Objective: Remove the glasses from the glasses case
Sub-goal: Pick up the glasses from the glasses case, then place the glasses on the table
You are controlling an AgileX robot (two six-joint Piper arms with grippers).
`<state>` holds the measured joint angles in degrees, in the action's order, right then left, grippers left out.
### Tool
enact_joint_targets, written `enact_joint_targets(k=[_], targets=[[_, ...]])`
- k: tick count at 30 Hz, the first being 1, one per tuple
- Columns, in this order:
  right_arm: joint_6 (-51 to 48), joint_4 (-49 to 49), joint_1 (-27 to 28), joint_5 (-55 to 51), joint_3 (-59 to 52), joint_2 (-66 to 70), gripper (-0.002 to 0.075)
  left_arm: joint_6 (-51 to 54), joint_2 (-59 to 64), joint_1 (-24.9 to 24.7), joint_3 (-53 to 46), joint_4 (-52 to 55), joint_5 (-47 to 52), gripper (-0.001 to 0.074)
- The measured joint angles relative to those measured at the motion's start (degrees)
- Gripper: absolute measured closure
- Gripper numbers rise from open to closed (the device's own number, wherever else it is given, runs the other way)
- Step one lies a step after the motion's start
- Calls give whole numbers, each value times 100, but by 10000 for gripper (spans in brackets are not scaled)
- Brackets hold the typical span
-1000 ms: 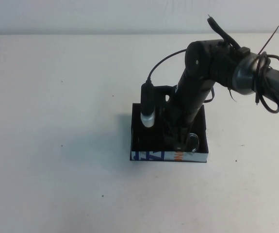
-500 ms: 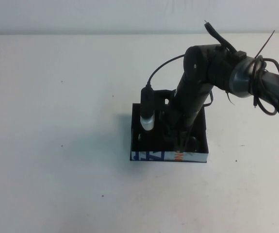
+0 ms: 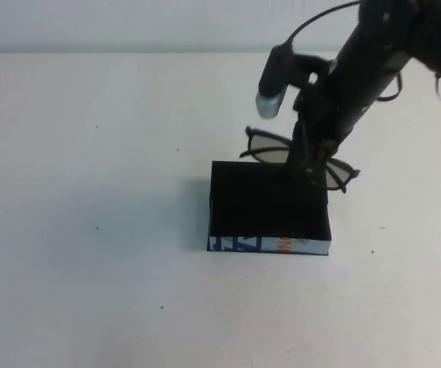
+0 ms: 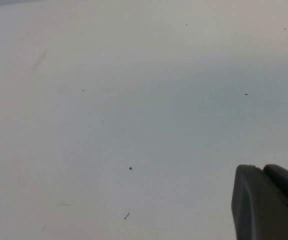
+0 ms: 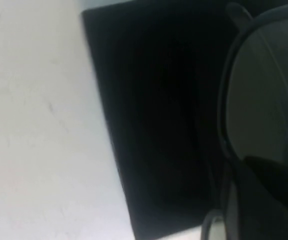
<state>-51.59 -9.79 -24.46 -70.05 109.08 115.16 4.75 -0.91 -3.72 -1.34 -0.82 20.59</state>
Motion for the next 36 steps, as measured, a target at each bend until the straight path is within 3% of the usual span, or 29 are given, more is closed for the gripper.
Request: enact_joint_targets(k=[6, 11, 15, 23, 36], targets=[[2493, -13, 620, -29, -293, -585, 675, 0, 0, 0, 0, 0, 0, 739], [3709, -295, 1250, -29, -1451, -1006, 675, 0, 0, 0, 0, 0, 0, 739], [4524, -180, 1416, 36, -2573, -1159, 675, 0, 0, 0, 0, 0, 0, 739], [5192, -194, 1519, 1622, -3892, -1163, 675, 0, 0, 0, 0, 0, 0, 740], [5159, -64, 1519, 2513, -4097, -1027, 650, 0, 0, 0, 0, 0, 0, 739]])
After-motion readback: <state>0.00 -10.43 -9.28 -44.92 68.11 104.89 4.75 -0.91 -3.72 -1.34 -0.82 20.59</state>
